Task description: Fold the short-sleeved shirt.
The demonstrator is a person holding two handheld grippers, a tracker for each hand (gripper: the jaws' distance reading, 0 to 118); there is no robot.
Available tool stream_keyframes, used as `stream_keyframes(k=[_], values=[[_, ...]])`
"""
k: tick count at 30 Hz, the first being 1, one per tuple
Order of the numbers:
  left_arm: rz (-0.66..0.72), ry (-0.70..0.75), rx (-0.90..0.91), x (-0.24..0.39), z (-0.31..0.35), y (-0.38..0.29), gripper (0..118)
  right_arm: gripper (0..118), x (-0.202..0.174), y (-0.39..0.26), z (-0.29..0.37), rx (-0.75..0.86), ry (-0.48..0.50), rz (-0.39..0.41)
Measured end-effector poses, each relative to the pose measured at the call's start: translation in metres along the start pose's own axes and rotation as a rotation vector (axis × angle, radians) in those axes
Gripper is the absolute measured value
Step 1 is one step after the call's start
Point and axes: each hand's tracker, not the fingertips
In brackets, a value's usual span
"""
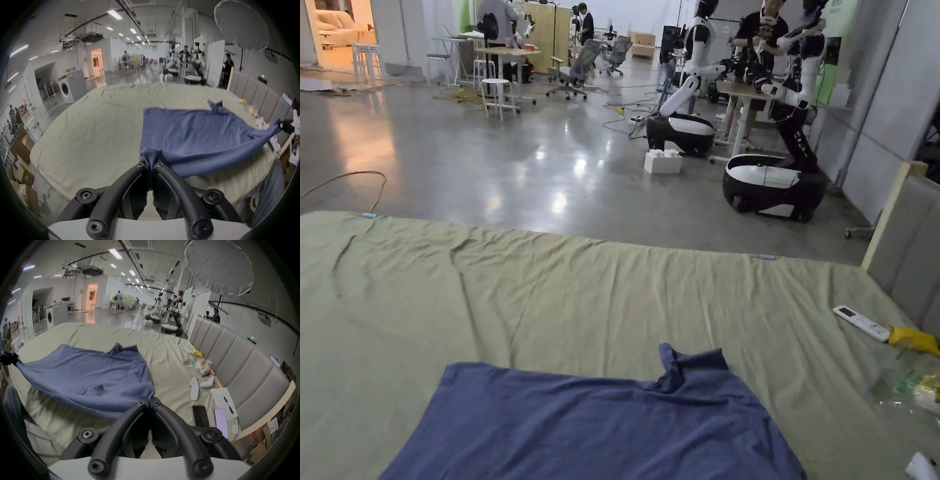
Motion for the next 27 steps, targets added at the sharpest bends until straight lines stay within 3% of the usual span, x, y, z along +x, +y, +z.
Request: stream_keyframes(k=[5,12,18,19,20,22,23,24,27], values=[[-0.015,-0.007,-0.127,-0.005,-0.033,-0.030,5,2,-0.015,-0.030,-0.022,-0.170,-0.001,0.118],[-0.114,0.001,-0.286,0.006,-0.058,-0.036,5,2,-0.024,-0.048,-0.054,-0.325,0.012,0.143],[-0.095,0.012,-0.348,0.008,-0.072,-0.040,7,6,-0.036,-0.046,-0.064,-0.389,-0.003,0.177],[-0.095,0.012,-0.347,0.008,-0.071,-0.040,9,14,-0.037,-0.044,-0.062,-0.382,-0.013,0.157],[-0.096,0.018,-0.339,0.013,-0.065,-0.037,17,39,-0.037,-0.041,-0.061,-0.371,-0.028,0.134],[-0.107,0.030,-0.313,0.016,-0.063,-0.035,37,72,-0.037,-0.033,-0.058,-0.326,-0.042,0.078],[-0.110,0.042,-0.279,0.018,-0.061,-0.032,49,80,-0.039,-0.029,-0.059,-0.292,-0.042,0.052],[-0.108,0.050,-0.238,0.020,-0.058,-0.027,53,80,-0.041,-0.024,-0.057,-0.265,-0.044,0.028],[-0.077,0.041,-0.148,0.027,-0.056,-0.011,53,80,-0.047,-0.005,-0.055,-0.135,-0.026,-0.059]])
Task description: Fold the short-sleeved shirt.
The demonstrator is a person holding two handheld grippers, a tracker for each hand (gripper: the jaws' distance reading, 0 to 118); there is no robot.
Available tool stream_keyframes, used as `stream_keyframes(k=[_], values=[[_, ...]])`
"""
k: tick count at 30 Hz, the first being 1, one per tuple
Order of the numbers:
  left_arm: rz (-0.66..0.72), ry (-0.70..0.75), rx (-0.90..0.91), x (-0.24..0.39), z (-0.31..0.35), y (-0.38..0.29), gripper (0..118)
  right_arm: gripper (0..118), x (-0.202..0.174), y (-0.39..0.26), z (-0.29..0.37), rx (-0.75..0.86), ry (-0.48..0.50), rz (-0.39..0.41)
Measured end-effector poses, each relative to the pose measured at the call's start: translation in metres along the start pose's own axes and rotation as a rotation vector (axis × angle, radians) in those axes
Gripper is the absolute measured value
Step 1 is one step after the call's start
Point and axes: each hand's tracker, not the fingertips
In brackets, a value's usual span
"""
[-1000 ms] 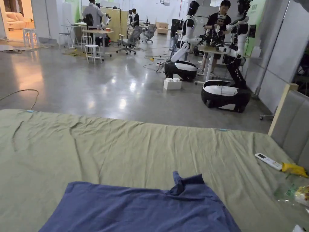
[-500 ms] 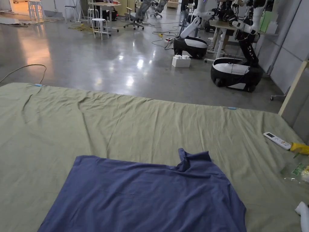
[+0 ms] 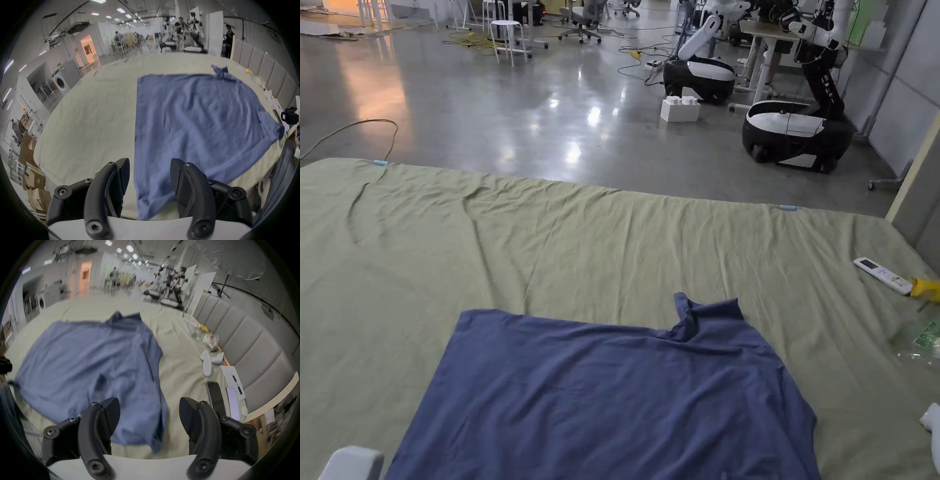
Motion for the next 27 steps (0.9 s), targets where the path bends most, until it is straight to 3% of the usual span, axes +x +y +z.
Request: stream_keyframes(k=[7,13,14,16,17,18,22,25,27], values=[[0.180,-0.033,0.323,0.018,0.024,0.049,52,80,-0.028,0.045,0.014,0.332,0.031,-0.119],[0.169,-0.036,0.554,0.047,0.054,0.096,38,74,-0.050,0.081,0.031,0.539,0.036,-0.158],[0.163,-0.036,0.574,0.051,0.057,0.100,25,65,-0.053,0.086,0.034,0.558,0.024,-0.154],[0.130,-0.024,0.608,0.060,0.064,0.108,17,42,-0.057,0.096,0.036,0.612,-0.009,-0.157],[0.124,-0.019,0.619,0.063,0.063,0.110,13,24,-0.057,0.099,0.037,0.625,-0.007,-0.180],[0.123,-0.014,0.628,0.066,0.065,0.113,8,14,-0.057,0.101,0.037,0.615,0.017,-0.231],[0.130,-0.015,0.677,0.070,0.072,0.118,5,5,-0.060,0.109,0.039,0.647,0.023,-0.240],[0.115,-0.010,0.679,0.071,0.073,0.121,5,3,-0.067,0.113,0.044,0.709,0.024,-0.156],[0.116,-0.014,0.679,0.070,0.073,0.121,5,3,-0.070,0.113,0.046,0.723,0.032,-0.152]])
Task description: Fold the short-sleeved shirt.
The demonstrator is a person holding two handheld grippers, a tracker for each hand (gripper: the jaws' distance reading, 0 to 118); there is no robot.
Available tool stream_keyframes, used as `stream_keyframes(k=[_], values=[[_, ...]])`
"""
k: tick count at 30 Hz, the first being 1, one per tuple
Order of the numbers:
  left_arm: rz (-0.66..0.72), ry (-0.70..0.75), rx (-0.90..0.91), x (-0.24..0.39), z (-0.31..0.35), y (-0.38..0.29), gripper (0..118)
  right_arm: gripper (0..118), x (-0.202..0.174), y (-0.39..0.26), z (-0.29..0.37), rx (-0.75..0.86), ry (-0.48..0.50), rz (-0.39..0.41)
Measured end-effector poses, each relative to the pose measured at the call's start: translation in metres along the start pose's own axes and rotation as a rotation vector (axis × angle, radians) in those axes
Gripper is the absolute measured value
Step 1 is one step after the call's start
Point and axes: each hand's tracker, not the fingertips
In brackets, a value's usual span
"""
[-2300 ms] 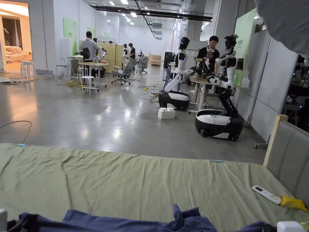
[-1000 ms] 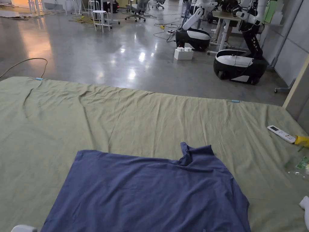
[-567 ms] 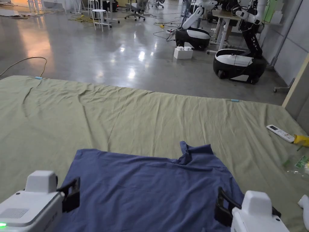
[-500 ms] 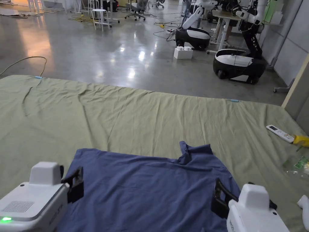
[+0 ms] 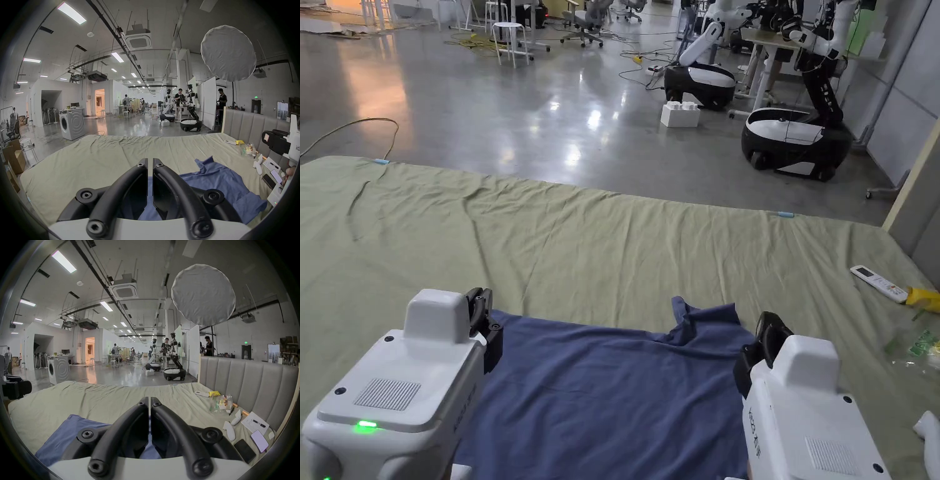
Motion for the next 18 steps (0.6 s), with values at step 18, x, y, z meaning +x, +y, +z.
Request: stream_keyframes(k=[18], values=[[0.075,0.053,-0.478,-0.102,0.016,-0.064,5,3,0.004,-0.025,-0.002,-0.104,0.023,0.047]])
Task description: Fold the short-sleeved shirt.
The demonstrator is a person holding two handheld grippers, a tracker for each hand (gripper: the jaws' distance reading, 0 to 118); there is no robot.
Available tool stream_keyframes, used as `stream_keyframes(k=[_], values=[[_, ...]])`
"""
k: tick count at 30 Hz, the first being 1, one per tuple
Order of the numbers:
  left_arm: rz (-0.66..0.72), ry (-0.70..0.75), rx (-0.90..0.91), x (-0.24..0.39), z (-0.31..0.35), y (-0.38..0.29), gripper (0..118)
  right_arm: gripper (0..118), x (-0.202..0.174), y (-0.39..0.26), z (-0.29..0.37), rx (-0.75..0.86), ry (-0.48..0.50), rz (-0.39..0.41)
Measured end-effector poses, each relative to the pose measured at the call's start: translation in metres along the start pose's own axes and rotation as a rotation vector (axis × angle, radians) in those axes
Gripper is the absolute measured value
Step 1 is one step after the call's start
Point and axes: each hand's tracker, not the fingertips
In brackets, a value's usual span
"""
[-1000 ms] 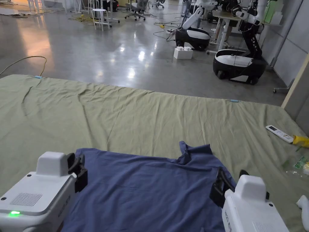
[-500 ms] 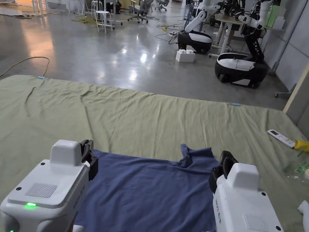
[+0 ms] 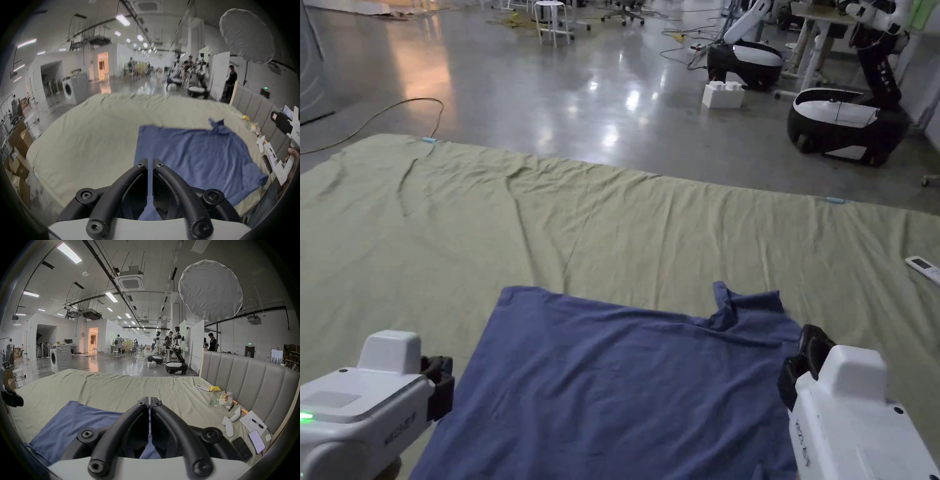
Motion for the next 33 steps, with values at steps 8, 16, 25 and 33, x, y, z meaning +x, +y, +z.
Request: stream_keyframes(k=[8,16,25,33], values=[[0.064,0.002,-0.317,-0.038,-0.024,-0.059,54,3,0.000,-0.017,0.000,-0.061,0.011,-0.004],[0.047,-0.006,-0.462,-0.029,-0.020,-0.090,62,3,-0.001,-0.024,0.002,-0.094,0.030,0.016],[0.009,0.080,-0.495,-0.025,-0.053,-0.094,64,3,-0.009,-0.029,0.002,-0.113,0.059,0.020],[0.013,0.075,-0.507,-0.029,-0.079,-0.090,54,3,-0.008,-0.033,0.004,-0.126,0.069,0.015]])
